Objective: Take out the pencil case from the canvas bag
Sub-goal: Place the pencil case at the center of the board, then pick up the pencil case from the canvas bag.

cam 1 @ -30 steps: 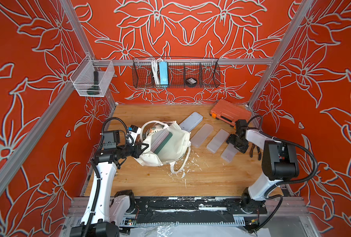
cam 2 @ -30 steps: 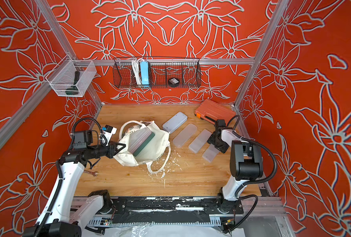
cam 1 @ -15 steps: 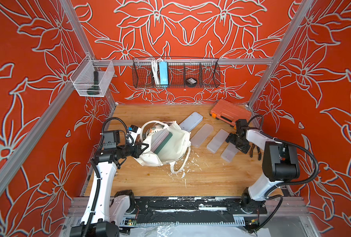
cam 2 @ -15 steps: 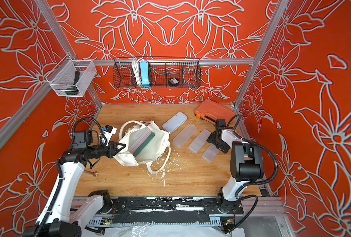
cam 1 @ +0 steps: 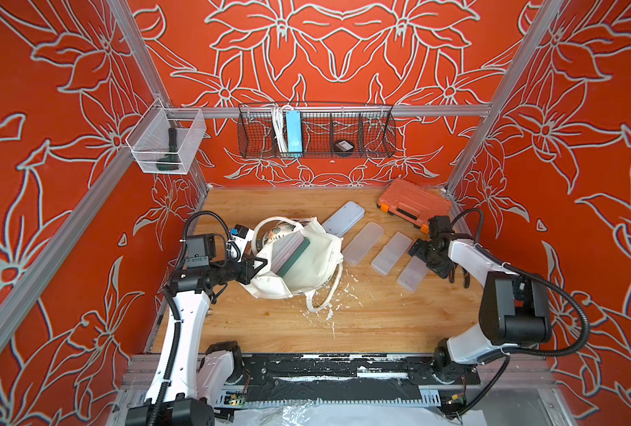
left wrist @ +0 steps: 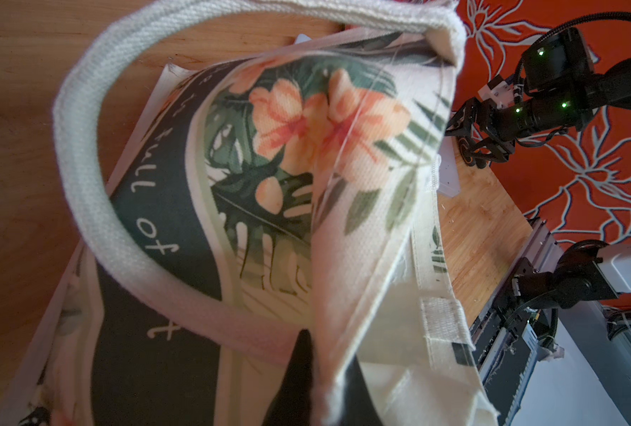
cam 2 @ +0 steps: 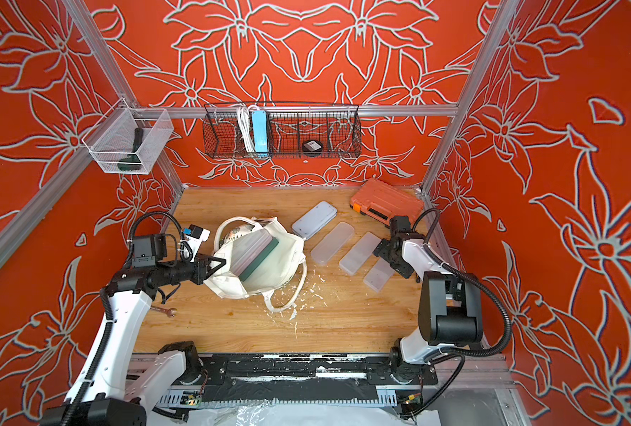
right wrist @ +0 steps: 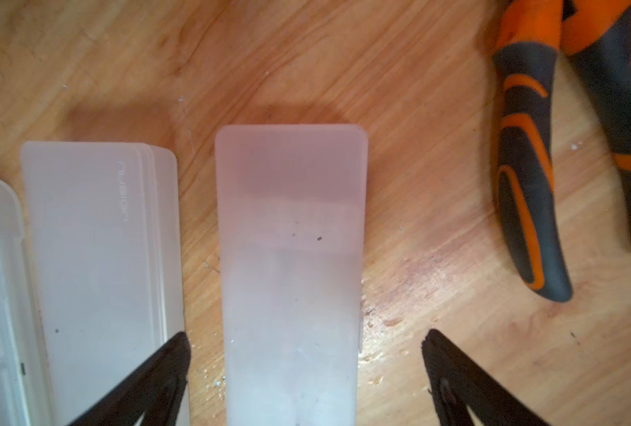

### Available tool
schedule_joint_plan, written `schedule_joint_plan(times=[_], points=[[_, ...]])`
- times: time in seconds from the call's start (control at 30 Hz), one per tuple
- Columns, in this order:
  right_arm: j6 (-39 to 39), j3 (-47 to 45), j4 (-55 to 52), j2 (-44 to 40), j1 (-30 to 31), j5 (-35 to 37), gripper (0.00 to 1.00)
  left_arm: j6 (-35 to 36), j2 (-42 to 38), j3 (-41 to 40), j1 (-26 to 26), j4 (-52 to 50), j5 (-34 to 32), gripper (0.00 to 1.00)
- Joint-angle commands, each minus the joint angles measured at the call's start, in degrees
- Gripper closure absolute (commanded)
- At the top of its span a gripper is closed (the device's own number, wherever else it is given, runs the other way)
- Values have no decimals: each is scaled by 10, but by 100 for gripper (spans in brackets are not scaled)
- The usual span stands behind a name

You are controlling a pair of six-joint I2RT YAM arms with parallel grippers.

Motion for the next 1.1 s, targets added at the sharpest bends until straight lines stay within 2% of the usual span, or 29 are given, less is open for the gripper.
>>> schedule_joint_plan(times=[0.0, 0.4, 0.7, 0.87, 1.07], points=[[30, -24, -8, -36, -2, -21, 2, -1, -3, -7, -2, -29, -22, 100], [45, -103, 62, -188, 14, -69, 2, -3, -9, -12, -3, -23, -28, 100], [61, -108, 59, -247, 62, -57, 2, -7, -22, -16, -3, -15, -32, 100], [79, -123, 83, -268, 107, -48, 2, -6, -28, -20, -2, -13, -32, 100], [105, -162, 137, -291, 191, -27, 2, -7, -35, -24, -2, -5, -33, 100]])
